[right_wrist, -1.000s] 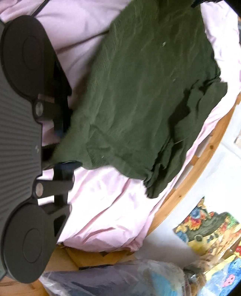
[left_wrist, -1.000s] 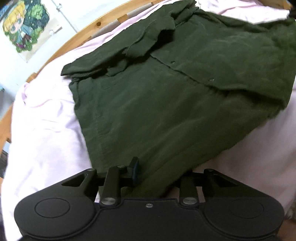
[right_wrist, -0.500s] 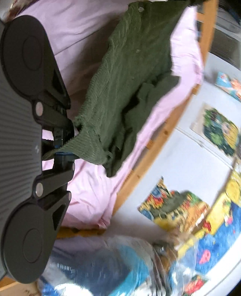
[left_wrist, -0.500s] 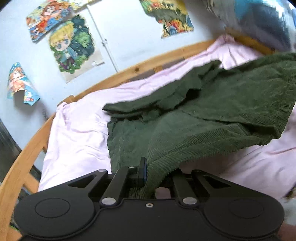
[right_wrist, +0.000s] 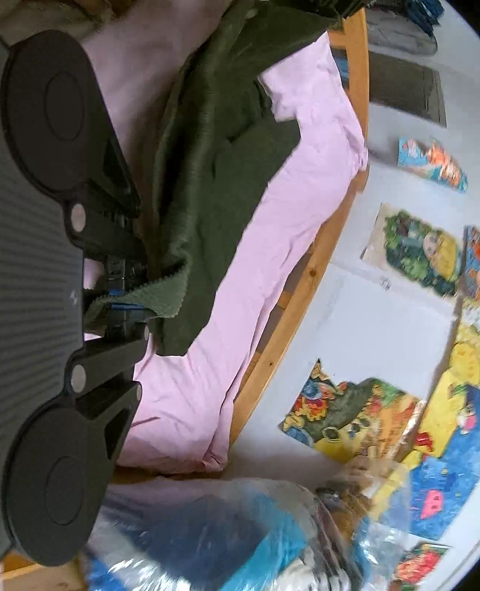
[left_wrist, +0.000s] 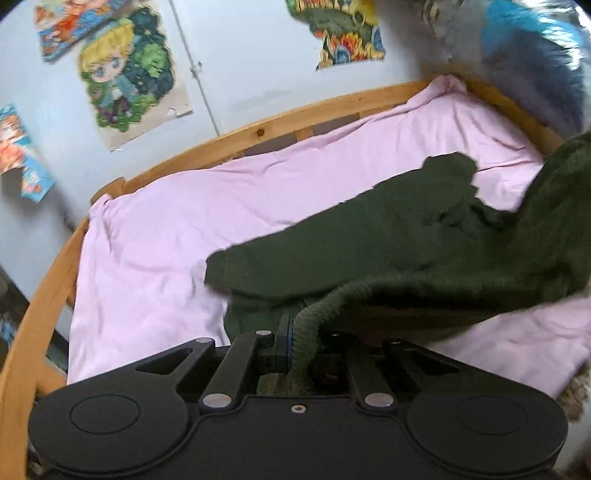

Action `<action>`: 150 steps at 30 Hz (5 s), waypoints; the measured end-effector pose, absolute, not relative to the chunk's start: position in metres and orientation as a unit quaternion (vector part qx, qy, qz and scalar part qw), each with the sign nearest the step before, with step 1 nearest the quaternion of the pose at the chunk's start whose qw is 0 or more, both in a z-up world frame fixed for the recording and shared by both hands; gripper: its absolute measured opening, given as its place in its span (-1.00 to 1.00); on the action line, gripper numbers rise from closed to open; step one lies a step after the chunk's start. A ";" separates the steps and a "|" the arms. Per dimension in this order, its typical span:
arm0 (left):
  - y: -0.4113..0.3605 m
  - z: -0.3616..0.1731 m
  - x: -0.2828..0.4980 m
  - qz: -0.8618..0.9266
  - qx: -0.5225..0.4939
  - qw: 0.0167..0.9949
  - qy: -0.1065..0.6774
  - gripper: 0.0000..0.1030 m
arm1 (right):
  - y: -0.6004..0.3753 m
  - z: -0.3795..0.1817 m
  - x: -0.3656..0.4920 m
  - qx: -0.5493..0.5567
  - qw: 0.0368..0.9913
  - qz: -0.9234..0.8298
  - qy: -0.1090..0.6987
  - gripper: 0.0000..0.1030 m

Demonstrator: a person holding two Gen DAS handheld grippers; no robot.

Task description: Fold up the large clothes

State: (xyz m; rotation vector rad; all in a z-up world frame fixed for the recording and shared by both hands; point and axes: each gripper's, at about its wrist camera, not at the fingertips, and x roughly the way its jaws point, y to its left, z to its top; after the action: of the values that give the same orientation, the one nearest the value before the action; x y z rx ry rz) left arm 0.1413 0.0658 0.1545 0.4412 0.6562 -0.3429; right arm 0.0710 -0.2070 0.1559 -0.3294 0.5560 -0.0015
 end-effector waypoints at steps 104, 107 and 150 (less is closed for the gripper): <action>0.142 0.010 0.198 -0.061 -0.128 0.905 0.401 0.99 | -0.116 -0.044 0.253 -0.172 0.963 -0.032 0.203 0.99; 0.145 -0.004 0.206 -0.048 -0.153 0.900 0.405 0.99 | -0.107 -0.047 0.250 -0.198 0.960 -0.049 0.189 0.99; 0.144 0.009 0.225 0.018 -0.214 0.941 0.262 -0.65 | -0.121 -0.045 0.289 -0.132 0.968 -0.068 0.202 0.99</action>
State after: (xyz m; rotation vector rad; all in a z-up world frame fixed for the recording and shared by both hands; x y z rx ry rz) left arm 0.2246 0.1438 0.0089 -0.4359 0.5337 0.0366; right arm 0.2887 -0.1211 -0.0449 -0.2663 0.4091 -0.1373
